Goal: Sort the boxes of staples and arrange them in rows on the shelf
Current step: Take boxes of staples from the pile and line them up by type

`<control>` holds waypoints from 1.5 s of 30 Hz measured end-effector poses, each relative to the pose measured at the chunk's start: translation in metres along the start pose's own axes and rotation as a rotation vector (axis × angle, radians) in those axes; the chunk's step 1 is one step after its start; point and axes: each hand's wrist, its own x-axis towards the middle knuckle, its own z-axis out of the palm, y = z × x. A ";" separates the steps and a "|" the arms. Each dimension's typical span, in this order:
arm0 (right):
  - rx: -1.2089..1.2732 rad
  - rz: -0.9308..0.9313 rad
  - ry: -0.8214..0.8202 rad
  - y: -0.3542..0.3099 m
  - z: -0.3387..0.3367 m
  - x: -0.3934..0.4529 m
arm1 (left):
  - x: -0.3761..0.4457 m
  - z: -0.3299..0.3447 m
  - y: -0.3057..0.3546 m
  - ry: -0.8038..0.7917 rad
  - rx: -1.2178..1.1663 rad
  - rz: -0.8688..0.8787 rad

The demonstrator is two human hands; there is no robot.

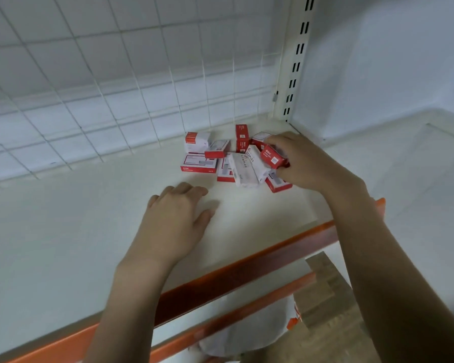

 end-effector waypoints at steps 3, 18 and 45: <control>0.026 -0.025 0.012 0.003 0.000 0.001 | 0.004 -0.001 0.005 0.031 0.007 0.009; 0.129 0.014 0.164 0.007 -0.004 -0.063 | 0.094 0.000 0.041 -0.103 0.221 0.231; 0.201 -0.185 0.242 -0.131 0.030 -0.078 | -0.069 -0.036 -0.034 0.490 -0.465 0.053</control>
